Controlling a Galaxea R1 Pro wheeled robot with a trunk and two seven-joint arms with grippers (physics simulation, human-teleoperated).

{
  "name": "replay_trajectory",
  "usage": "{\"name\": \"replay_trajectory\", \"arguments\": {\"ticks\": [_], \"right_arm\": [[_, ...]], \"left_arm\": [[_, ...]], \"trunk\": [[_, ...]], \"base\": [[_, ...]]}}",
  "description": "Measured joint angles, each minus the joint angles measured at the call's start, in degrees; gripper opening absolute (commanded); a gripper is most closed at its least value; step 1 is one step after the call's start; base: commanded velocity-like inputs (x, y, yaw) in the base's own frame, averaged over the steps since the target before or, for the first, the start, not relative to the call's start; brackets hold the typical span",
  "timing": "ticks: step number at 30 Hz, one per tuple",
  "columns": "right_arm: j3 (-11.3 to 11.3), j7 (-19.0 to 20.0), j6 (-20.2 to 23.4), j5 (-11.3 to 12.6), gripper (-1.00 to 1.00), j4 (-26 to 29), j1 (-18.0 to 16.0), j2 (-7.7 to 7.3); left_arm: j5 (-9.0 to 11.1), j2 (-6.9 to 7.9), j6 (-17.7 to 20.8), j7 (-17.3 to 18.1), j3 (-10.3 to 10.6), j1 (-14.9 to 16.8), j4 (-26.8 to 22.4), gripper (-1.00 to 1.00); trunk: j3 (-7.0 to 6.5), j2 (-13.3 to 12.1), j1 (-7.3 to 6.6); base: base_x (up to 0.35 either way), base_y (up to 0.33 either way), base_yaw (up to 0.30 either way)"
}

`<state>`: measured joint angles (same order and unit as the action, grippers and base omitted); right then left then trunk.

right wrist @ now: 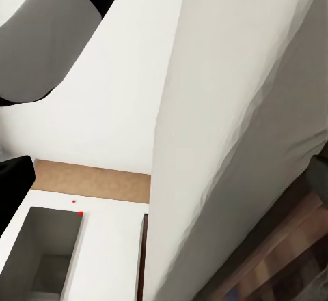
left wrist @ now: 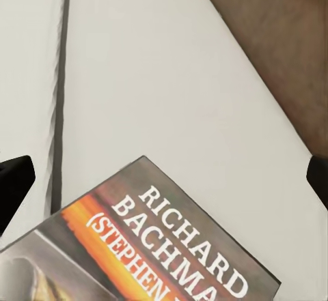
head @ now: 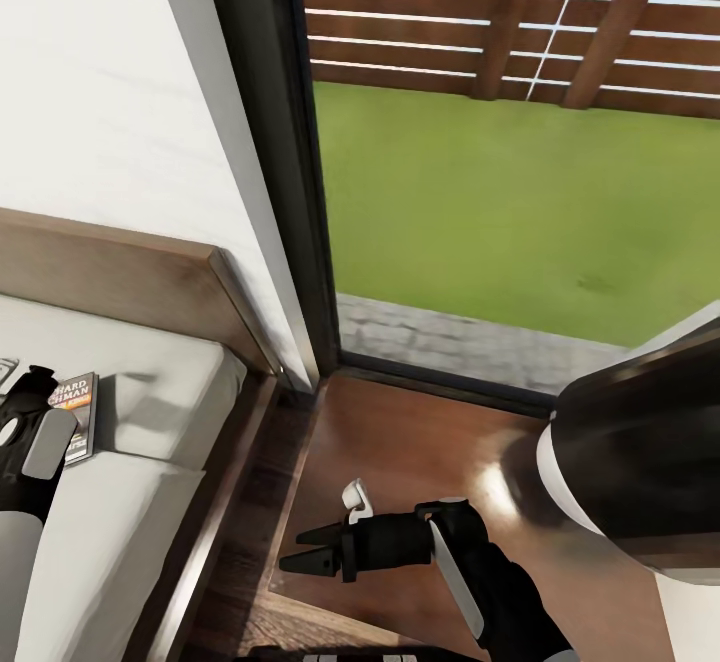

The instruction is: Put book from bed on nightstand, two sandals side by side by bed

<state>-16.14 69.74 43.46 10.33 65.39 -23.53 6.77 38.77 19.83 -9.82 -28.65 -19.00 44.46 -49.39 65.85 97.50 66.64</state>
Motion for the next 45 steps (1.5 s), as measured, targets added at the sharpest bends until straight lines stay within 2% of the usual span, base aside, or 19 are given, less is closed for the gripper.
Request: {"name": "replay_trajectory", "arguments": {"ticks": [11,21,32,39,45], "right_arm": [[0.00,0.00,0.00,0.00,1.00,0.00,0.00,0.00],[0.00,0.00,0.00,-0.01,1.00,0.00,0.00,0.00],[0.00,0.00,0.00,0.00,1.00,0.00,0.00,0.00],[0.00,0.00,-0.01,-0.01,1.00,0.00,0.00,0.03],[0.00,-0.01,0.00,0.00,1.00,0.00,0.00,0.01]], "left_arm": [[0.01,0.03,-0.80,-0.02,-0.05,0.00,1.29,1.00],[0.01,0.09,-0.87,-0.02,-0.09,0.00,2.63,1.00],[0.00,0.09,-0.87,-0.02,0.00,0.00,2.73,1.00],[0.01,0.09,-0.87,-0.02,0.00,0.00,2.73,1.00],[0.00,0.09,-0.87,-0.02,0.00,0.00,2.73,1.00]], "trunk": [[0.00,0.00,0.00],[1.79,4.00,2.19],[1.80,4.01,2.20],[3.05,6.80,3.73],[3.05,6.82,3.73]], "base": [[0.000,0.000,0.000],[0.000,0.000,0.000],[0.000,0.000,0.000],[0.000,0.000,0.000],[0.000,0.000,0.000]]}}
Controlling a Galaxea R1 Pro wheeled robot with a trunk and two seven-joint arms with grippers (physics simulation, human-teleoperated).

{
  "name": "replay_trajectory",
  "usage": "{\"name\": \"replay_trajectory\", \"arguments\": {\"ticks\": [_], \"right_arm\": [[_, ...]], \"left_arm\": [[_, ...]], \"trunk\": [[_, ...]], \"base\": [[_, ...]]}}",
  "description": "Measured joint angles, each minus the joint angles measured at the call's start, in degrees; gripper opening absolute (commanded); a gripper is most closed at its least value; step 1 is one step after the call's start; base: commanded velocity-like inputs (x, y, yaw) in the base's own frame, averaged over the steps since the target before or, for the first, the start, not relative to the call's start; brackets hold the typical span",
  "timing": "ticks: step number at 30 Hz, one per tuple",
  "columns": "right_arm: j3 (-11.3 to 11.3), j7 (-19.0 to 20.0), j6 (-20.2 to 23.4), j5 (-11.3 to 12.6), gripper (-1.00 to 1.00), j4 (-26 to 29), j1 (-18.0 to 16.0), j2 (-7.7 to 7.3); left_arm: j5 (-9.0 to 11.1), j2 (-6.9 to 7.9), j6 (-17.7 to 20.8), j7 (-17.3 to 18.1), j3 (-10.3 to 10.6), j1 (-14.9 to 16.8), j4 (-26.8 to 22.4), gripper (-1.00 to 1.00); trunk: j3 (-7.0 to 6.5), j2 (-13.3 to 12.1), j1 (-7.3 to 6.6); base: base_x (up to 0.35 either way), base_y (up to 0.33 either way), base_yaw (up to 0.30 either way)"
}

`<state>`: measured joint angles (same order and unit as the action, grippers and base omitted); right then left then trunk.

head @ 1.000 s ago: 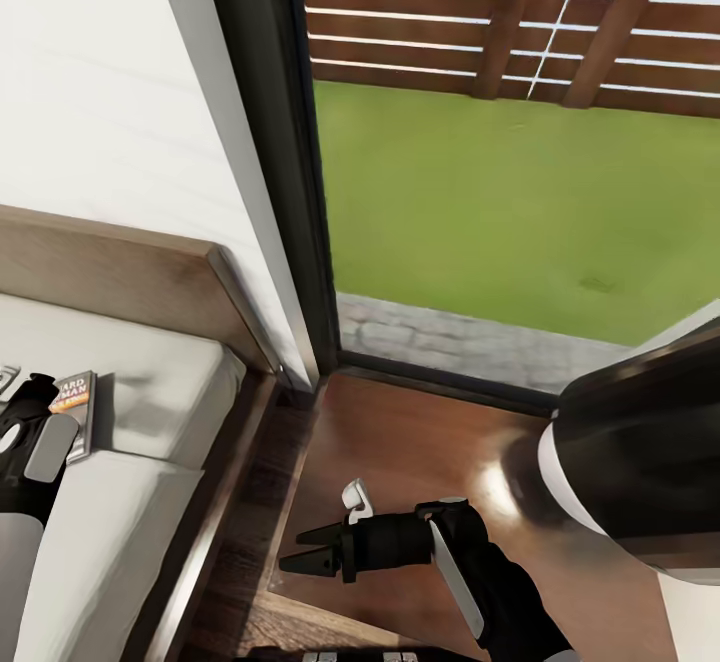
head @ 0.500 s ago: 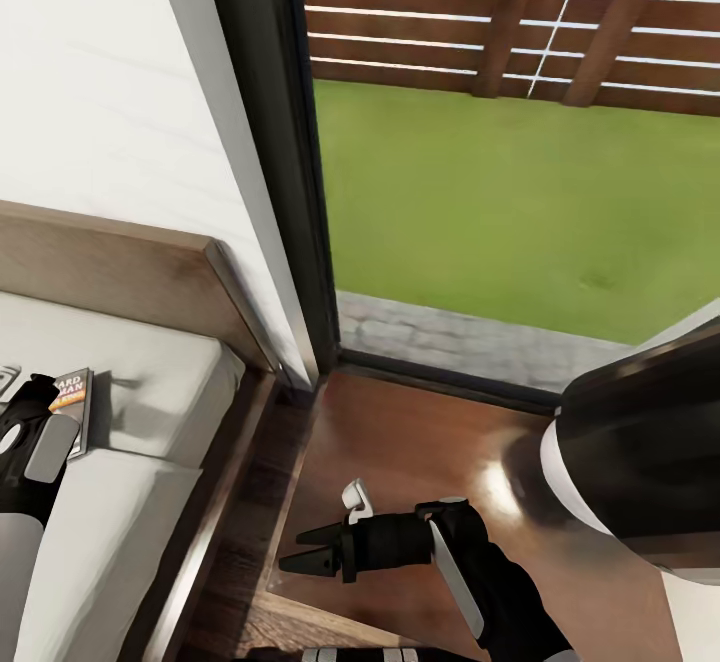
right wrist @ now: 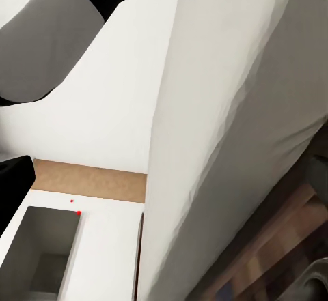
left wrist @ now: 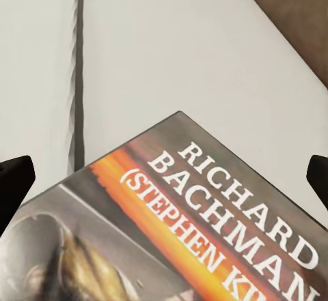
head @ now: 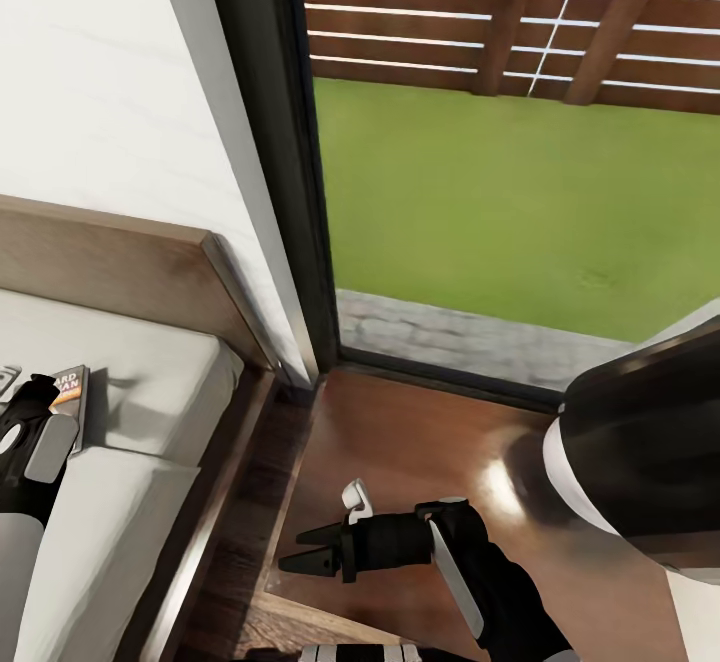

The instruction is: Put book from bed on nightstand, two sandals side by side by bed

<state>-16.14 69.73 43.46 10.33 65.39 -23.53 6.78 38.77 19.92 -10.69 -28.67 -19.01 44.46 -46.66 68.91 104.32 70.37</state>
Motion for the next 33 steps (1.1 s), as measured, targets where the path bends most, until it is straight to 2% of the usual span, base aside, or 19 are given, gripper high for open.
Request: {"name": "replay_trajectory", "arguments": {"ticks": [19,21,24,26,30,33], "right_arm": [[0.00,0.01,0.00,0.00,1.00,0.00,0.00,0.00],[0.00,0.01,0.00,0.00,1.00,0.00,0.00,-0.01],[0.00,0.01,0.00,0.00,1.00,0.00,0.00,0.02],[-0.15,0.01,0.00,0.00,1.00,0.00,0.00,0.00],[-1.87,0.00,0.00,0.00,1.00,0.00,0.00,-0.01],[-2.31,0.00,0.00,0.00,1.00,0.00,0.00,-0.01]], "left_arm": [[0.00,0.02,-0.03,0.00,-0.01,0.00,0.00,1.00],[-0.06,1.03,-1.26,-0.05,-0.08,0.00,0.02,1.00],[-0.27,1.57,-1.87,-0.09,-0.09,0.00,0.10,1.00],[-1.10,1.89,-2.19,-0.10,-0.09,0.00,0.40,1.00],[-3.24,2.20,-3.10,-0.12,-0.17,0.00,1.45,1.00],[-3.77,2.26,-3.92,-0.13,-0.18,0.00,1.71,1.00]], "trunk": [[0.00,0.00,0.00],[0.00,0.00,0.00],[0.00,0.00,0.00],[0.00,0.00,0.00],[0.00,0.00,0.00],[0.00,0.00,0.00]], "base": [[0.000,0.000,0.000],[0.000,0.000,0.000],[0.000,0.000,0.000],[0.000,0.000,0.000],[0.000,0.000,0.000],[0.000,0.000,0.000]]}}
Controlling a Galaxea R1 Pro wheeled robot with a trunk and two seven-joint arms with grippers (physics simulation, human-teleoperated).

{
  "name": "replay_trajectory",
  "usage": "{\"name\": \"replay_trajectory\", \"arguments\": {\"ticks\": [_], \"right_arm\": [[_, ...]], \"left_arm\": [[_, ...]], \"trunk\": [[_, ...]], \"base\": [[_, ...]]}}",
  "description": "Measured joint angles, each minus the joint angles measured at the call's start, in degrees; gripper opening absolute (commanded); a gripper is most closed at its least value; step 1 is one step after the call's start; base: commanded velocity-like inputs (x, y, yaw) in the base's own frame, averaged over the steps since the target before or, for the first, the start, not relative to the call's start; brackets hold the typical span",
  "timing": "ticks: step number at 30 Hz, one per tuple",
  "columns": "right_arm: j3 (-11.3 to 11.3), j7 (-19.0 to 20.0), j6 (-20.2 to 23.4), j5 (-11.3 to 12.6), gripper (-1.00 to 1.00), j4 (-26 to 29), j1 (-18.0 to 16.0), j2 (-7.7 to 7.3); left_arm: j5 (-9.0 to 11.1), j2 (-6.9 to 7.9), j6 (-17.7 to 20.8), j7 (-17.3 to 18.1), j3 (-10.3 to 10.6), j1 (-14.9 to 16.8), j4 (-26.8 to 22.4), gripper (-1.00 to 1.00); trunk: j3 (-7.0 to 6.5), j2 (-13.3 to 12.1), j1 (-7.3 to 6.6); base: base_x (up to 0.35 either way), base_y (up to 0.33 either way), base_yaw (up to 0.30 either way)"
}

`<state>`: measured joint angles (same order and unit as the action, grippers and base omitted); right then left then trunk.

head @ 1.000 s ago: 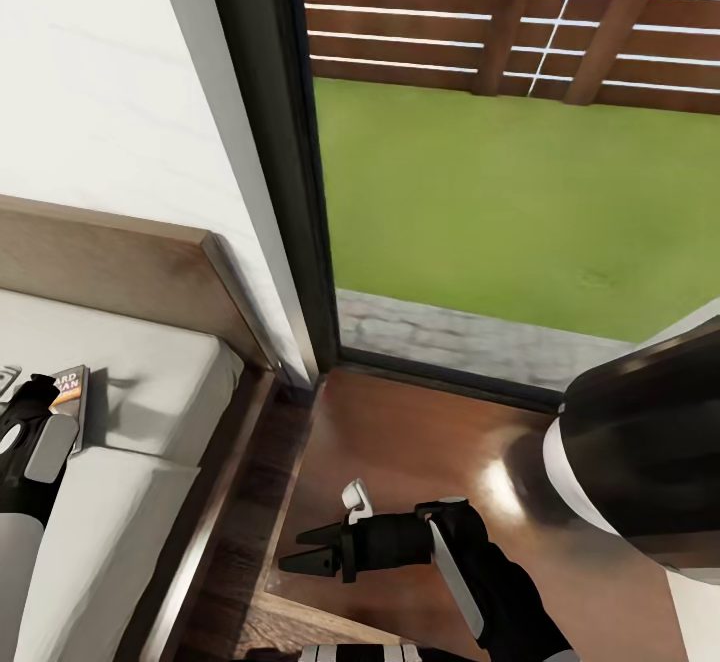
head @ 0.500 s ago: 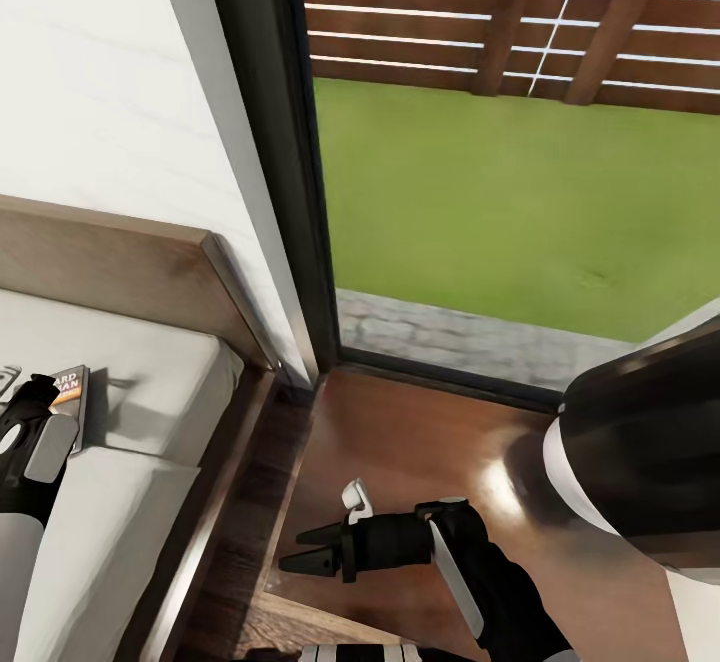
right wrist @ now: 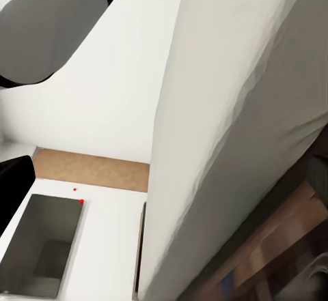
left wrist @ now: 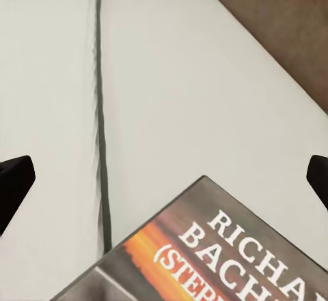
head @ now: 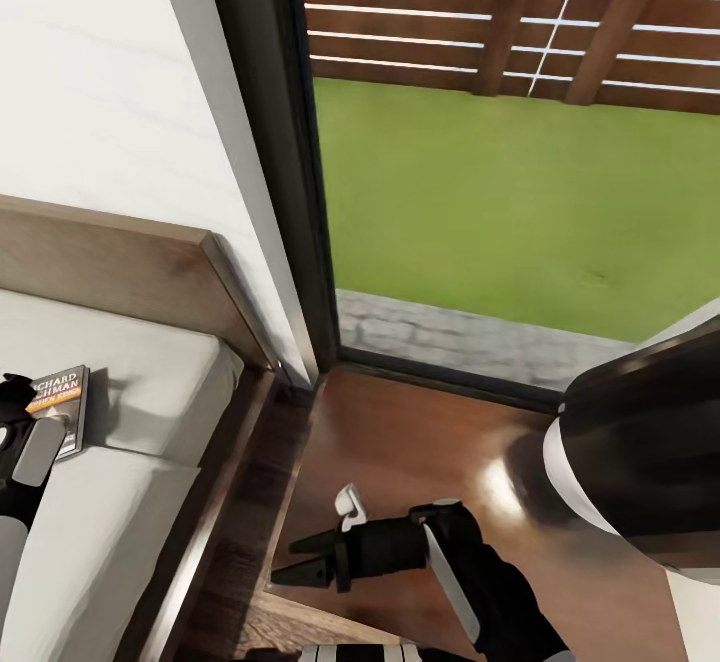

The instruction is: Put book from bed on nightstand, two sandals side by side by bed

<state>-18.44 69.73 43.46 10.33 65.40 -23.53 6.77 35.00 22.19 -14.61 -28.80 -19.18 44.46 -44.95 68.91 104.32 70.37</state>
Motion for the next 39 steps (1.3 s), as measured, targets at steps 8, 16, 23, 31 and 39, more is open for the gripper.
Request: {"name": "replay_trajectory", "arguments": {"ticks": [8,16,23,31,39], "right_arm": [[-0.14,-0.04,-0.01,-0.01,1.00,0.00,0.00,0.00],[-0.15,-0.07,-0.01,-0.01,1.00,0.00,0.00,0.00],[-0.23,-0.06,0.00,0.00,1.00,0.00,0.00,0.00],[-0.24,-0.05,0.00,0.00,1.00,0.00,0.00,0.00],[-0.24,-0.04,0.00,0.00,1.00,0.00,0.00,0.00]], "left_arm": [[-0.16,0.02,-0.29,0.00,0.01,0.00,0.80,1.00],[-0.17,0.02,-0.30,0.00,0.03,0.00,1.00,1.00],[-0.19,0.02,-0.30,-0.01,0.05,0.00,1.01,1.00],[-0.19,-0.06,-0.32,0.00,0.08,0.00,1.01,1.00],[-0.19,-0.07,-0.30,0.00,0.08,0.00,1.01,1.00]], "trunk": [[0.17,0.39,0.21],[1.61,3.60,1.97],[2.33,5.21,2.86],[2.33,5.21,2.86],[2.33,5.21,2.86]], "base": [[0.000,0.000,0.000],[0.000,0.000,0.000],[0.000,0.000,0.000],[0.000,0.000,0.000],[0.000,0.000,0.000]]}}
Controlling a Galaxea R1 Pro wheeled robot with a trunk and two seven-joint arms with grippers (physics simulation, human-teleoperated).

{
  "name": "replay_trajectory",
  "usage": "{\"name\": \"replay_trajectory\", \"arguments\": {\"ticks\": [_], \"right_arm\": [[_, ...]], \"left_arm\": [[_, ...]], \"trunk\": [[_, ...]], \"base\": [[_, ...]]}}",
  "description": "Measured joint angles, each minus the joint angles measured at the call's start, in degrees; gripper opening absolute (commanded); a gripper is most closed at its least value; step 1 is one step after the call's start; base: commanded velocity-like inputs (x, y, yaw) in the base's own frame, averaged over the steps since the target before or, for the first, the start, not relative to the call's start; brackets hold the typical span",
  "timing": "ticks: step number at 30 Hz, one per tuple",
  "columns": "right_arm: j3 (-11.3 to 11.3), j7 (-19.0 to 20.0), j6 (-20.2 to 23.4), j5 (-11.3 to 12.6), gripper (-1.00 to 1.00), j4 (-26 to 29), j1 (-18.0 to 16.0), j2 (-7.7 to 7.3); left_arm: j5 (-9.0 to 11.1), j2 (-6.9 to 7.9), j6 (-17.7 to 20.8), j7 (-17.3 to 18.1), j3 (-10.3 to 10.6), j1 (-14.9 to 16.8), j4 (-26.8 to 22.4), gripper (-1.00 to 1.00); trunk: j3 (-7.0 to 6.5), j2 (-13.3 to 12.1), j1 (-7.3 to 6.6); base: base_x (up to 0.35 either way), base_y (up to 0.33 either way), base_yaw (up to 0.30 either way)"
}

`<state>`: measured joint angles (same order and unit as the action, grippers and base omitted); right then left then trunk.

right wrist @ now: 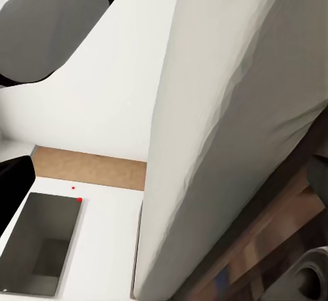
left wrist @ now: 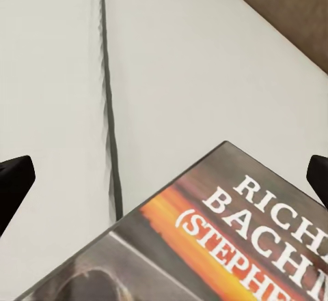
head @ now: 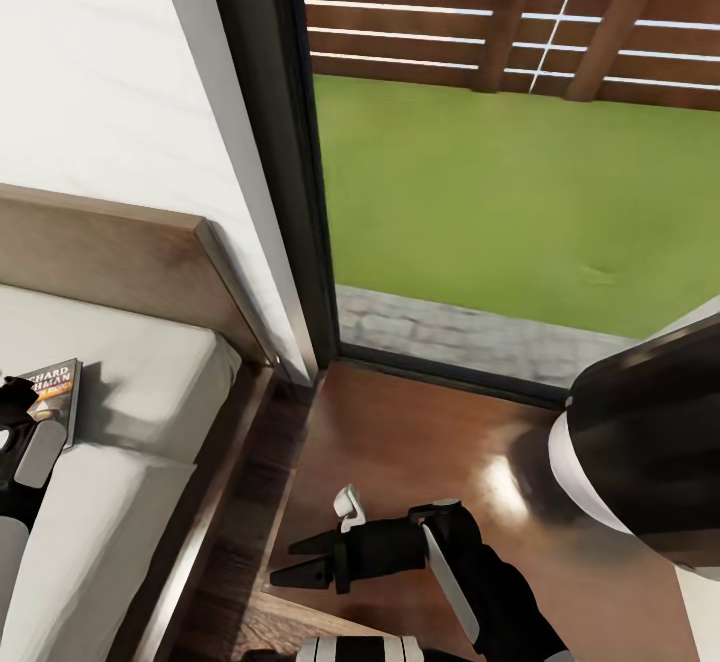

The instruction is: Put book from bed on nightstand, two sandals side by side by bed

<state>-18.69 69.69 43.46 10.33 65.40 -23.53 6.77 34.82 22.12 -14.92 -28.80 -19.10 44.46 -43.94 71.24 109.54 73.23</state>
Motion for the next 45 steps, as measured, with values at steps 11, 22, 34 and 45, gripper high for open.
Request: {"name": "replay_trajectory", "arguments": {"ticks": [11,22,34,45], "right_arm": [[0.00,0.01,-0.01,-0.01,1.00,0.00,0.00,0.00],[0.00,0.02,0.00,-0.01,1.00,0.00,0.00,0.00],[-0.06,0.31,-0.51,0.45,1.00,0.08,0.00,0.02],[-0.07,0.09,-0.58,0.52,1.00,0.01,0.00,0.04]], "left_arm": [[0.01,0.00,0.00,0.00,0.00,0.00,0.00,1.00],[0.00,0.00,0.00,0.00,0.06,0.00,0.00,1.00],[0.00,0.00,0.00,0.00,0.09,0.00,0.00,1.00],[0.00,0.00,0.00,0.00,0.09,0.00,0.00,1.00]], "trunk": [[0.17,0.39,0.21],[0.18,0.40,0.22],[0.18,0.40,0.22],[0.18,0.40,0.22]], "base": [[0.000,0.000,0.000],[0.000,0.000,0.000],[0.000,0.000,0.000],[0.000,0.000,0.000]]}}
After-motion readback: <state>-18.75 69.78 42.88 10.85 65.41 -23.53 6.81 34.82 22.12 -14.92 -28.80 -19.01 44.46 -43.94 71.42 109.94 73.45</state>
